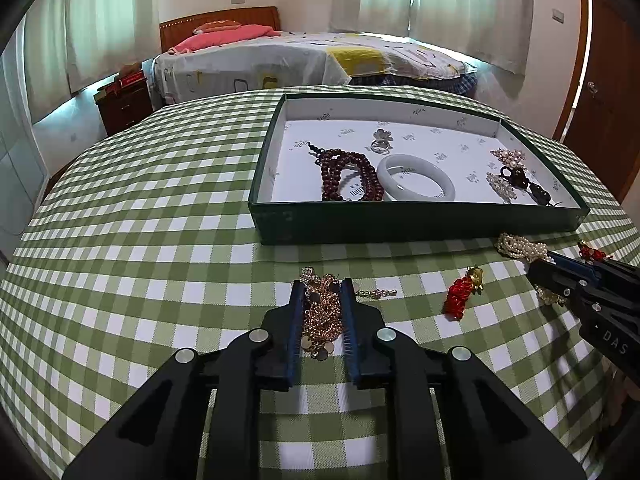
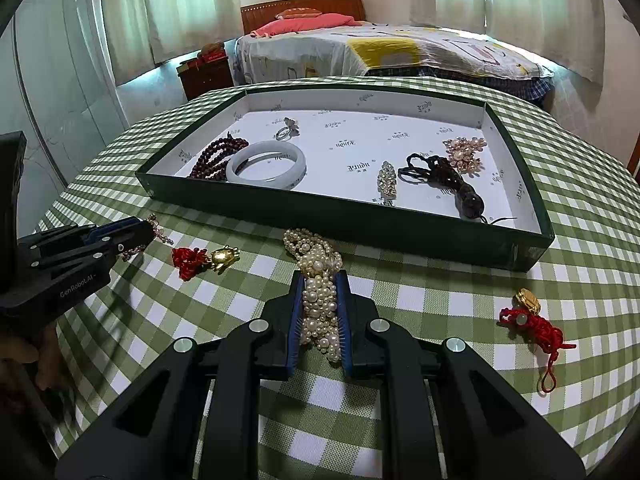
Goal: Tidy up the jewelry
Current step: 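Grasp the white pearl necklace with the right gripper while the left gripper grasps the gold chain necklace, then carry the pearl necklace with the right gripper into the box while the left gripper carries the gold chain there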
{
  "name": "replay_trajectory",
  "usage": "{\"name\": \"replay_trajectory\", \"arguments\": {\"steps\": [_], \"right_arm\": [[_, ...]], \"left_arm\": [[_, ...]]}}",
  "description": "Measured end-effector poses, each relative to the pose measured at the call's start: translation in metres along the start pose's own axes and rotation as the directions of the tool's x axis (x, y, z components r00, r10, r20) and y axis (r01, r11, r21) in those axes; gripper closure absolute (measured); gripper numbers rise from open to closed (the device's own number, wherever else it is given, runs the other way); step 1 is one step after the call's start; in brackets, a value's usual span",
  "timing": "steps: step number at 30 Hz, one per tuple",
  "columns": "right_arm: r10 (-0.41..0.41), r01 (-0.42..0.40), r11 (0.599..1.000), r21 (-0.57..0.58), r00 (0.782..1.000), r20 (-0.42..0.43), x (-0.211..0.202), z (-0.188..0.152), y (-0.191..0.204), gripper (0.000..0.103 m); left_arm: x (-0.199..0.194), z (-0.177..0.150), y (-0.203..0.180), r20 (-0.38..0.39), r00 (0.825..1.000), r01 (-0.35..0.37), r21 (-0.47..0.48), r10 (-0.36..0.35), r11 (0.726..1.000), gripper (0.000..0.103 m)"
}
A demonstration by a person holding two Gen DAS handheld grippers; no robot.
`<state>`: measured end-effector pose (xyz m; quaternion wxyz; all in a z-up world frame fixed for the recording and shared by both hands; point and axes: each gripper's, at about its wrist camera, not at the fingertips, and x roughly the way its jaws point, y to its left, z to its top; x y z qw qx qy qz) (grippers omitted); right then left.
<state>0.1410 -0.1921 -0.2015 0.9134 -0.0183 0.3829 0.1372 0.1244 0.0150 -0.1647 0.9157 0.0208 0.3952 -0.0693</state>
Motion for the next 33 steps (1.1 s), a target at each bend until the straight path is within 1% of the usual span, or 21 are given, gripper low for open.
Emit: {"name": "replay_trajectory", "arguments": {"steps": [4, 10, 21, 33], "right_arm": [[0.004, -0.004, 1.0, 0.008, 1.0, 0.009, -0.002, -0.001, -0.001, 0.088], [0.005, -0.006, 1.0, 0.016, 1.0, 0.029, -0.004, -0.002, -0.002, 0.088], [0.008, -0.01, 1.0, 0.021, 0.998, 0.068, -0.015, -0.002, -0.001, 0.091], [0.006, -0.008, 1.0, 0.015, 0.995, 0.105, -0.032, 0.0, 0.0, 0.091]], "left_arm": [[-0.001, 0.0, -0.002, 0.005, 1.0, -0.013, 0.009, 0.013, 1.0, 0.087], [-0.004, -0.001, 0.002, 0.017, 1.0, -0.014, -0.014, 0.014, 1.0, 0.089], [-0.015, 0.004, 0.003, 0.054, 0.999, -0.007, -0.03, 0.009, 1.0, 0.089], [-0.031, 0.012, 0.001, 0.098, 0.995, 0.003, -0.032, 0.0, 0.999, 0.089]]}}
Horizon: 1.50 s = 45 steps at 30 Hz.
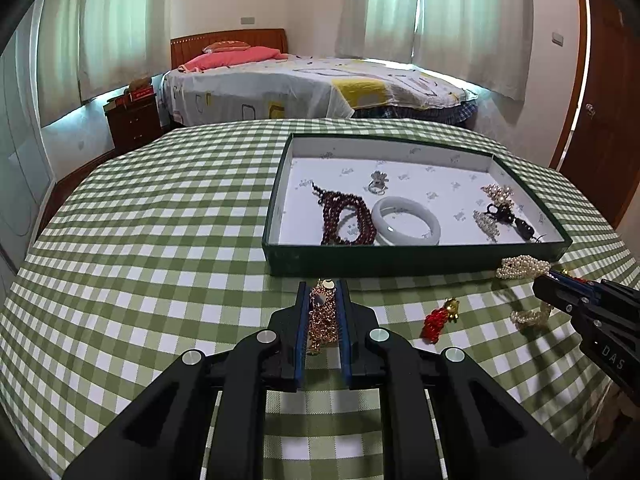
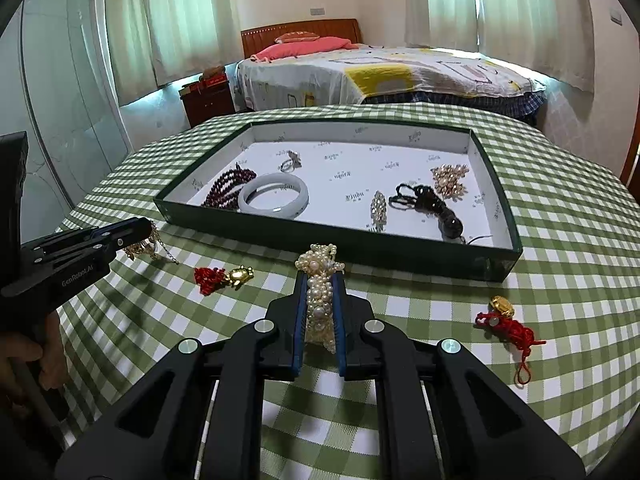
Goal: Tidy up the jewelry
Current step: 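Carry the pearl necklace with the right gripper into the box while the left gripper carries the gold chain there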
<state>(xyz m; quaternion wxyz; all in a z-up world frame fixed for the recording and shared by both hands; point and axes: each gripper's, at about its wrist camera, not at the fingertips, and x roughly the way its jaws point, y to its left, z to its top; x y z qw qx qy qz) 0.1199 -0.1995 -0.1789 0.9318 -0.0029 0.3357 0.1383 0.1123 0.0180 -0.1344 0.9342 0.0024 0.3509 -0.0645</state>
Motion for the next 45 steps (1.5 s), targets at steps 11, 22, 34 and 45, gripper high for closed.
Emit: {"name": "replay_trajectory", "arguments": {"steps": [11, 22, 34, 45], "right_arm": [[0.001, -0.001, 1.0, 0.0, 0.999, 0.054, -0.02, 0.011, 0.001, 0.091], [0.0, -0.001, 1.0, 0.007, 0.992, 0.126, -0.044, 0.029, 0.001, 0.091], [-0.023, 0.018, 1.0, 0.021, 0.973, 0.232, -0.061, 0.075, -0.015, 0.091], [-0.042, 0.038, 0.999, 0.02, 0.953, 0.301, -0.035, 0.124, -0.029, 0.091]], "left_arm": [[-0.014, 0.009, -0.005, 0.039, 0.999, 0.002, -0.005, -0.002, 1.0, 0.089], [-0.029, 0.025, -0.01, 0.084, 0.996, 0.024, -0.013, -0.023, 1.0, 0.089], [-0.033, 0.065, -0.018, 0.155, 0.985, 0.079, -0.021, -0.075, 0.997, 0.089], [0.001, 0.118, -0.026, 0.189, 0.978, 0.095, -0.01, -0.092, 0.995, 0.089]]}}
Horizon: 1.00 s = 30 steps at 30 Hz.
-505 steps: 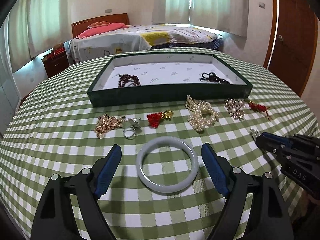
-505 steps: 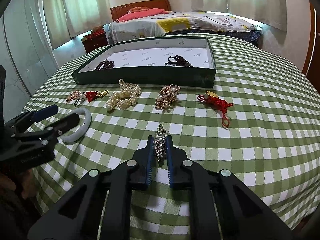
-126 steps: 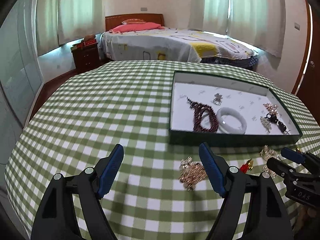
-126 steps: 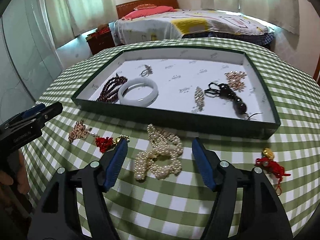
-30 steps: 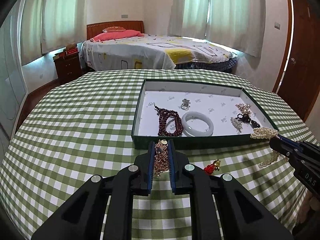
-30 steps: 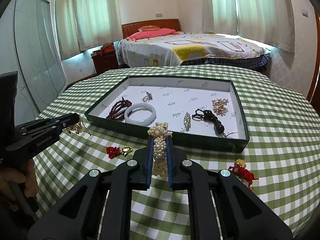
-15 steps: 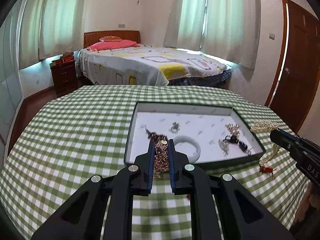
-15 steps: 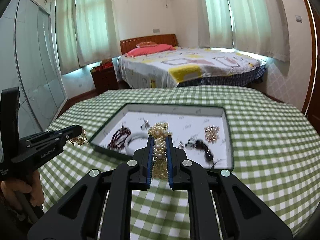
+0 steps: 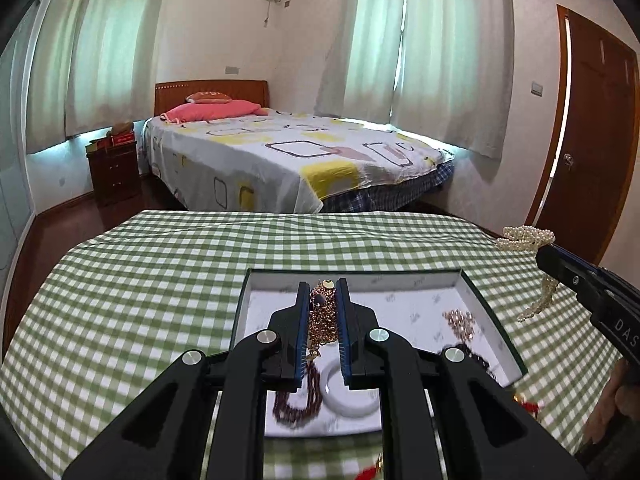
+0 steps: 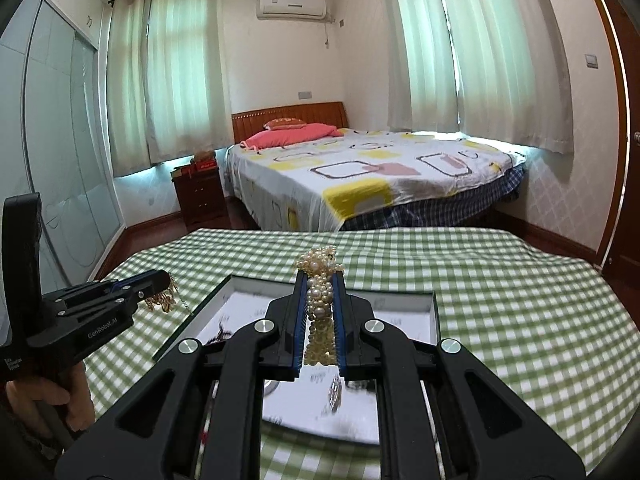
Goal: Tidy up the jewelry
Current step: 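Carry the pearl necklace with the right gripper into the box while the left gripper carries the gold chain there, then open the right gripper to release the pearls while the left gripper releases the gold chain in the box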
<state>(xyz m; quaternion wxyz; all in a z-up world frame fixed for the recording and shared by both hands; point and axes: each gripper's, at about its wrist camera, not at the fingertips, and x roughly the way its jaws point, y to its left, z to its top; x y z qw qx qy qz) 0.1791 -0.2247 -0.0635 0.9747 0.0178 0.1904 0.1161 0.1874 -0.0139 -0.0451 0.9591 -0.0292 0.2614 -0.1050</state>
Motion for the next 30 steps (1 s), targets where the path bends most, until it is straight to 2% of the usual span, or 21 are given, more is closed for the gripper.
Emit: {"name": "replay_trajectory", "arguments": {"steps": [7, 15, 22, 30], "right_arm": [[-0.011, 0.011, 1.0, -0.002, 0.999, -0.043, 0.05, 0.003, -0.014, 0.091], [-0.026, 0.029, 0.999, 0.019, 0.986, -0.167, 0.11, -0.012, -0.031, 0.091], [-0.035, 0.053, 0.997, 0.05, 0.95, -0.309, 0.153, -0.026, -0.046, 0.091], [-0.031, 0.053, 0.998, 0.044, 0.912, -0.409, 0.173, -0.034, -0.048, 0.091]], "left_arm": [[0.048, 0.014, 0.003, -0.042, 0.999, -0.006, -0.011, 0.006, 1.0, 0.089], [0.112, 0.006, 0.012, -0.181, 0.983, -0.03, -0.019, 0.026, 0.999, 0.089], [0.143, -0.005, 0.015, -0.282, 0.958, -0.056, -0.017, 0.049, 0.998, 0.089], [0.153, -0.01, 0.009, -0.342, 0.937, -0.067, 0.013, 0.068, 0.998, 0.089]]}}
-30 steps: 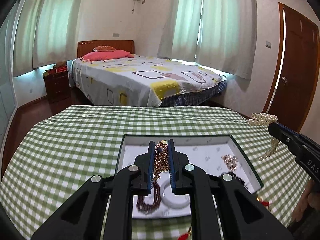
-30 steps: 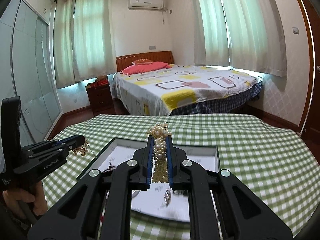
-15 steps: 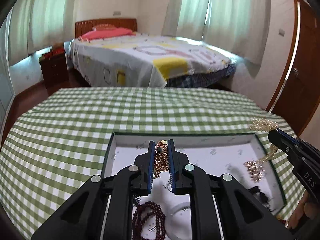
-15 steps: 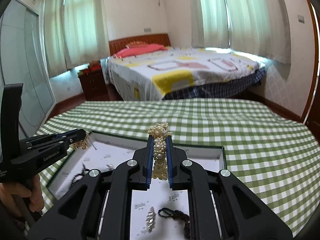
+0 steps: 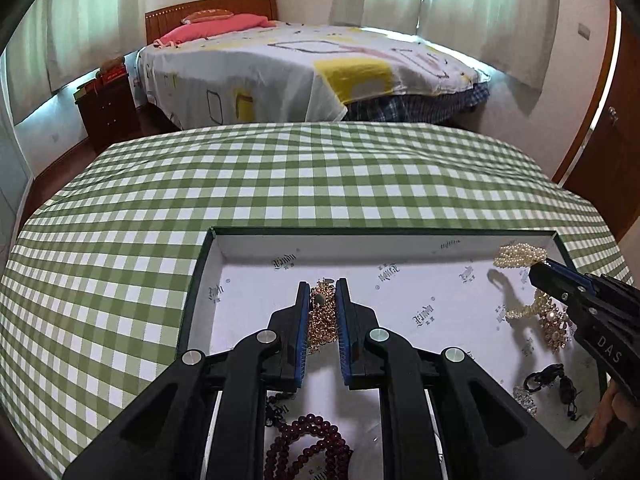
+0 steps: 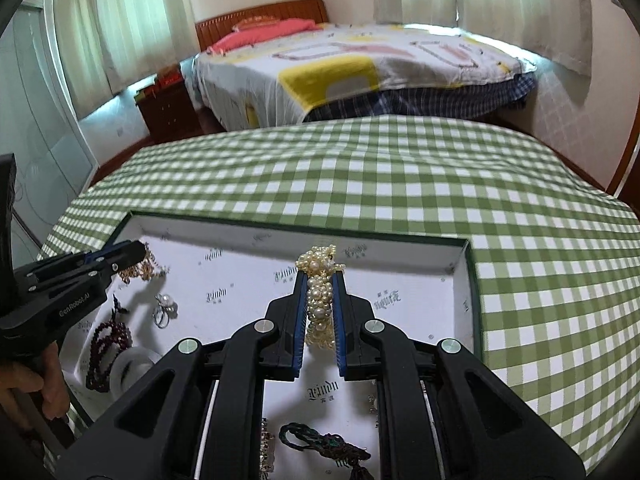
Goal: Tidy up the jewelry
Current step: 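Open the right gripper to release the pearls while the left gripper releases the gold chain in the box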
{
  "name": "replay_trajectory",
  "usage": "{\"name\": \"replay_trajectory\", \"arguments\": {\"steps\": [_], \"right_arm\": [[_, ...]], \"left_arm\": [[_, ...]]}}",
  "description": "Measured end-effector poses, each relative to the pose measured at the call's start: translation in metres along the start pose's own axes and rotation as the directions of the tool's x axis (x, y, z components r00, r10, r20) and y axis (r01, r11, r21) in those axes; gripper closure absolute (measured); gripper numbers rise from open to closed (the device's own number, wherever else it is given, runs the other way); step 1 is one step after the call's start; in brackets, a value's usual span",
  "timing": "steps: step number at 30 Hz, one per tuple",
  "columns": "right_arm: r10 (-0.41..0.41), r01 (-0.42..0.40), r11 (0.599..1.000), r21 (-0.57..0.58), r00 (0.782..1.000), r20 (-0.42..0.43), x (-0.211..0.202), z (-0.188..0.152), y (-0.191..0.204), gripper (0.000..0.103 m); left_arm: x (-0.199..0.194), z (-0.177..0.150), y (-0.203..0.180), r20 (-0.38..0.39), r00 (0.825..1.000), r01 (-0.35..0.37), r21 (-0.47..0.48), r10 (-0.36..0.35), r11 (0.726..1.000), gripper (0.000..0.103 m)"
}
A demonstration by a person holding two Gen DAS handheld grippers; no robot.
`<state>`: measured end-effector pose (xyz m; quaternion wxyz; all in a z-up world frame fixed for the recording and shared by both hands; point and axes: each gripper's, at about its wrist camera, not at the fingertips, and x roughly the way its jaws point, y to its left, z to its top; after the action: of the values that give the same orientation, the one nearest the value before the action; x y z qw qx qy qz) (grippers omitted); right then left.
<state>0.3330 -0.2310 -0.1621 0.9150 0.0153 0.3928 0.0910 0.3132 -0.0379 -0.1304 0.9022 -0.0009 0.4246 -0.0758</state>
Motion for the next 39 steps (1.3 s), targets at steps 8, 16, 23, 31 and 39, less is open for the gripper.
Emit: {"name": "replay_trajectory", "arguments": {"steps": [8, 16, 23, 31, 39], "right_arm": [[-0.004, 0.004, 1.0, 0.007, 0.999, -0.047, 0.007, 0.001, 0.0, 0.09], [-0.002, 0.003, 1.0, 0.008, 0.997, -0.075, 0.012, 0.002, -0.002, 0.09], [-0.003, 0.005, 1.0, 0.025, 0.997, -0.072, 0.013, 0.004, -0.007, 0.078], [-0.009, 0.011, 0.999, 0.031, 0.999, -0.051, 0.008, 0.003, -0.009, 0.064], [-0.018, 0.018, 0.999, 0.036, 1.0, -0.012, 0.0, 0.002, -0.01, 0.044]], "left_arm": [[0.009, 0.0, 0.0, -0.063, 0.998, -0.001, 0.0, 0.001, 1.0, 0.089], [0.013, 0.002, -0.002, -0.085, 0.996, 0.001, 0.004, -0.001, 1.0, 0.089], [0.015, 0.004, 0.001, -0.093, 0.996, 0.002, -0.01, -0.003, 1.0, 0.087], [0.012, 0.003, -0.001, -0.078, 0.997, -0.006, -0.001, 0.006, 1.0, 0.062], [0.005, 0.004, -0.004, -0.043, 0.999, -0.028, 0.015, 0.028, 1.0, 0.038]]}}
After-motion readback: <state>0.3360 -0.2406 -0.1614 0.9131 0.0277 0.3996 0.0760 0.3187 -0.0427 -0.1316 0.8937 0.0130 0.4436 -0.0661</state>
